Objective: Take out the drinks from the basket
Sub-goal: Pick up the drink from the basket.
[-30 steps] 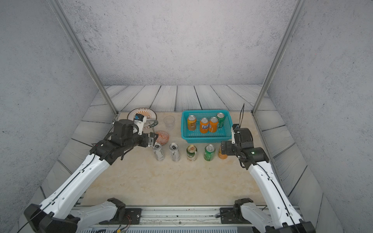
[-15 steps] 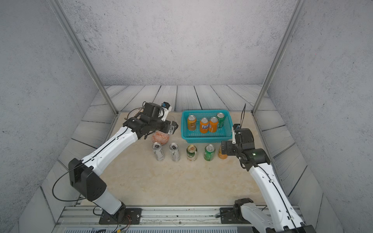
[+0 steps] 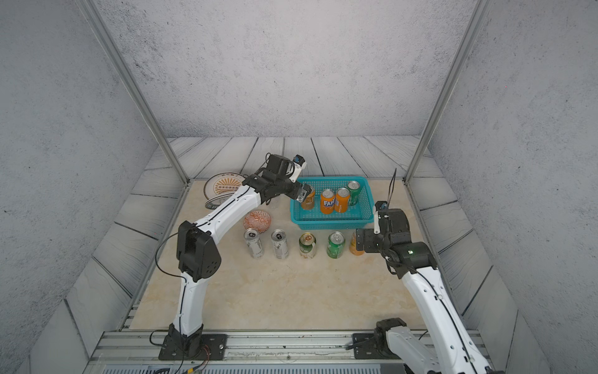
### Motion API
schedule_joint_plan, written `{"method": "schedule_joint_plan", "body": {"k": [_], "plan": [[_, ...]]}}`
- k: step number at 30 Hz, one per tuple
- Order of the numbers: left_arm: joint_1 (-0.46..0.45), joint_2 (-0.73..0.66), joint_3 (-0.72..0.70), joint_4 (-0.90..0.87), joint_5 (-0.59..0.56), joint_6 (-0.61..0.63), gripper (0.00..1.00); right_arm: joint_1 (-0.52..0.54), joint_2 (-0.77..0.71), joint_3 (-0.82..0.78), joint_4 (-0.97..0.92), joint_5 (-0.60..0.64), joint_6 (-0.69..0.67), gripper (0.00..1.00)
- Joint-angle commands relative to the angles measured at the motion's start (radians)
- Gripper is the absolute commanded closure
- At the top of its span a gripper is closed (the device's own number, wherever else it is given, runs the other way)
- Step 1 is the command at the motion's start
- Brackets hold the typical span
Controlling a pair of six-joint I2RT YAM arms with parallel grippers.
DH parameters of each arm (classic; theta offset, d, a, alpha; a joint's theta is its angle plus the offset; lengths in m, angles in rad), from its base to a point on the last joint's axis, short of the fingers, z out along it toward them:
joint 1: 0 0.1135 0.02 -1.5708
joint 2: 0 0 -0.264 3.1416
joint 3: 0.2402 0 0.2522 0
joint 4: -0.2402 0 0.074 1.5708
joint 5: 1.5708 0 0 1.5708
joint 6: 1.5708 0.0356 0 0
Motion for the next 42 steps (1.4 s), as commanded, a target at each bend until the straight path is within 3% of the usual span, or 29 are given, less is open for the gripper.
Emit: {"method": "schedule_joint_plan", "body": {"k": [1,6,14,30,42], "plan": [[-0.002,0.082,0.102,-0.038,0.013,0.040,0.01,-0.003,-0.029,0.019,-0.031,-0.005,0.002,0.01],[-0.002,0.214,0.247,-0.081,0.002,0.048,0.01,-0.003,-0.042,0.020,-0.043,-0.009,-0.003,0.00],[-0.001,0.341,0.347,-0.061,-0.048,0.054,0.01,-0.003,-0.046,0.039,-0.058,-0.026,-0.006,0.00],[0.002,0.453,0.396,-0.027,-0.010,0.033,0.04,-0.003,-0.045,0.065,-0.073,-0.018,-0.018,0.00],[-0.005,0.500,0.416,-0.069,-0.098,0.082,0.09,-0.002,-0.046,0.075,-0.072,-0.018,-0.013,0.00]]}}
